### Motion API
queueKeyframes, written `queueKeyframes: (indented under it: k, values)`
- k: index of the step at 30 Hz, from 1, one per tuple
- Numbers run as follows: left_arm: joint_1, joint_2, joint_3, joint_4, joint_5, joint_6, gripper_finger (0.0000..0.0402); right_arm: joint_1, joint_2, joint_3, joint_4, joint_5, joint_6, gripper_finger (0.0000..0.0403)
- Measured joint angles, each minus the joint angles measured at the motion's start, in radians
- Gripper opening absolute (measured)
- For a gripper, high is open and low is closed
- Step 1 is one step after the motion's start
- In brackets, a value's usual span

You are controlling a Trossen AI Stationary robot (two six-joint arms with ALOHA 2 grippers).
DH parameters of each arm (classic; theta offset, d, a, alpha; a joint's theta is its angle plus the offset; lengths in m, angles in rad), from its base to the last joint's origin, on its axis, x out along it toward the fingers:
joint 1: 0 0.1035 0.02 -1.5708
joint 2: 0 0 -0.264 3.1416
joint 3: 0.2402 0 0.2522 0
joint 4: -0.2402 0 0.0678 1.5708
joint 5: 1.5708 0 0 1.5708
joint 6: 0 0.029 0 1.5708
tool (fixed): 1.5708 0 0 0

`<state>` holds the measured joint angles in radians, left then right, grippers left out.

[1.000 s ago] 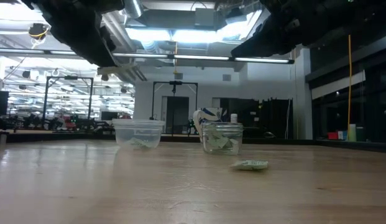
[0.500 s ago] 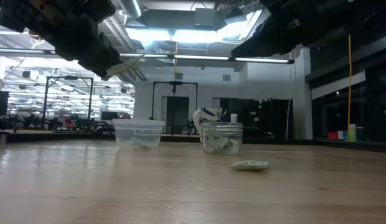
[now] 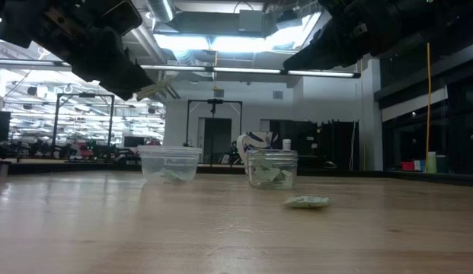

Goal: Pick and place Stevia / Truvia into bins
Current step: Put the stevia packet into the plastic container

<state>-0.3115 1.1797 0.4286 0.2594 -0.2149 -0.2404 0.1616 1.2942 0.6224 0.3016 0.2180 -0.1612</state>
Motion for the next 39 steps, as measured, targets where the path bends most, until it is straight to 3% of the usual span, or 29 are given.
queueKeyframes:
  k: [5, 18, 26, 33, 39]
  values:
    - [0.007, 0.000, 0.000, -0.017, -0.120, -0.009, 0.0003, 0.000, 0.000, 0.000, 0.000, 0.000, 0.000, 0.0014]
    - [0.181, 0.000, 0.000, -0.062, -0.210, -0.090, 0.0003, 0.000, 0.000, 0.000, 0.000, 0.000, 0.000, 0.0014]
    - [0.260, 0.000, 0.000, -0.123, -0.155, -0.118, 0.0003, 0.000, 0.004, 0.000, 0.001, 0.000, 0.000, 0.0014]
    - [0.328, 0.000, 0.001, -0.170, 0.049, -0.207, 0.0003, -0.002, 0.034, -0.001, 0.006, 0.000, -0.001, 0.0014]
    - [0.372, 0.004, 0.070, -0.345, 0.030, -0.218, 0.0003, -0.005, 0.040, -0.001, 0.031, 0.001, -0.004, 0.0014]
